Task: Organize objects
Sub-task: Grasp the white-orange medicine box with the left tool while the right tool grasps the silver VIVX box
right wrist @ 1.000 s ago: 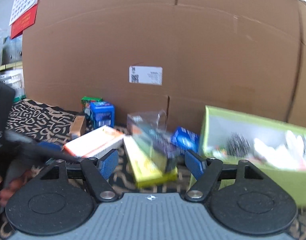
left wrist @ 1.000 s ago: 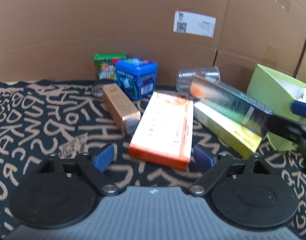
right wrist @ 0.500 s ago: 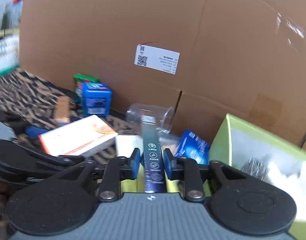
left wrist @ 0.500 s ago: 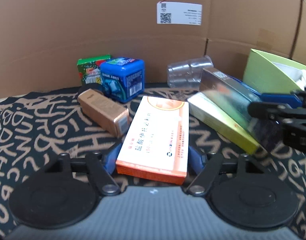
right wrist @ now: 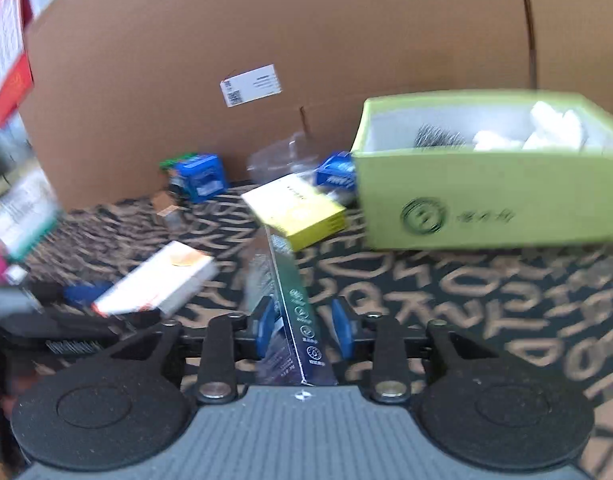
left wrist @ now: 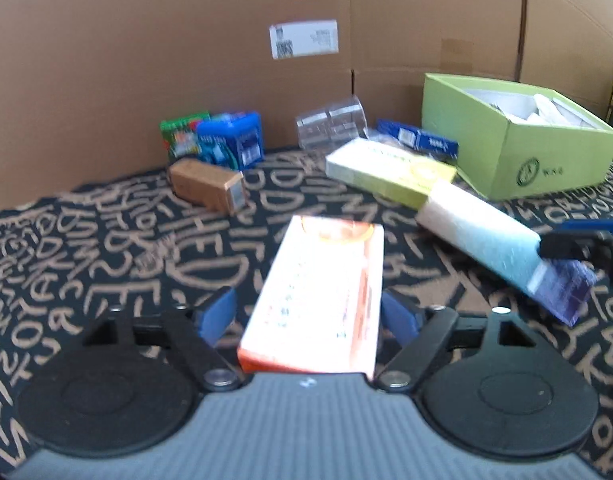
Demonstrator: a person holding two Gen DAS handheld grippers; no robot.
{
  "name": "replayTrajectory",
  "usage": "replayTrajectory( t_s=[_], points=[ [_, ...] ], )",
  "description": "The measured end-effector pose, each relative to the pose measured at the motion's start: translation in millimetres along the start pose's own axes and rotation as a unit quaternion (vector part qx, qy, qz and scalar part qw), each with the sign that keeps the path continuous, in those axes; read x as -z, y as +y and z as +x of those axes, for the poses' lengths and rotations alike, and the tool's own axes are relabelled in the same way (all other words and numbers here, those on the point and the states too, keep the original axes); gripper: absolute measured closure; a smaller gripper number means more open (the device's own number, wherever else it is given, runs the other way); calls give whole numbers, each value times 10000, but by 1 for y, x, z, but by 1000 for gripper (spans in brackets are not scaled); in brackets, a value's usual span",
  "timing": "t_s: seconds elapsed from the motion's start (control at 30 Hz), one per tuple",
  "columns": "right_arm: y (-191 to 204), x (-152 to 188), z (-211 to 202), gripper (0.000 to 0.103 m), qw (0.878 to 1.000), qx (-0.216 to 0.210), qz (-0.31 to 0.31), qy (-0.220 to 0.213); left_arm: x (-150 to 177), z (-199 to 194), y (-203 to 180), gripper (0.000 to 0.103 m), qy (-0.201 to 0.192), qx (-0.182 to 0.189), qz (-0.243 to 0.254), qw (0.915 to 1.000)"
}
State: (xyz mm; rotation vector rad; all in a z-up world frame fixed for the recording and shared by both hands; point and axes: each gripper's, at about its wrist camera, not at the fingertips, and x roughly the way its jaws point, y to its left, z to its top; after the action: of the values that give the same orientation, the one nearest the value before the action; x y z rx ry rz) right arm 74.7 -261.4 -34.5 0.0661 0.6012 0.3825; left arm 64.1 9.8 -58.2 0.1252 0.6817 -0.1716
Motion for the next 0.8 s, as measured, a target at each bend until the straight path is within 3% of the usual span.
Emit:
replayTrajectory(
  t_s=[0.03,0.07,0.1,0.33,0.4,0.53,0.67,0.73,0.77,0.8],
  points=[
    [7,1,-2,62,9997,94,-207,-67,-2,1,0,16,-44,-1,-10,10000],
    [11,1,-5,50,9992,131,-361,-105,-3,2,-1,13,-57,-17,4,10000],
    [17,1,-6,45,9985,144,-512,-154,-4,4,-1,9,-62,-44,41,10000],
    [40,3,13,48,9884,287,-1486,-116,-2,19,-3,4,70,-182,199,9996],
    [35,1,20,46,9889,453,-1413,-51,-1,18,0,4,68,-100,129,9998],
    [6,-1,22,46,9982,307,-504,-58,-1,18,4,4,79,-107,92,9999],
    [6,1,20,44,9978,311,-576,-75,-3,21,4,4,100,-76,103,9999],
    [10,2,23,44,9976,177,-671,-39,-3,22,2,10,125,-20,176,9998],
    [13,2,25,44,9972,141,-732,-3,-3,22,1,21,170,47,205,9996],
    [16,3,27,44,9969,135,-776,27,-3,23,1,24,219,129,203,9995]
  ],
)
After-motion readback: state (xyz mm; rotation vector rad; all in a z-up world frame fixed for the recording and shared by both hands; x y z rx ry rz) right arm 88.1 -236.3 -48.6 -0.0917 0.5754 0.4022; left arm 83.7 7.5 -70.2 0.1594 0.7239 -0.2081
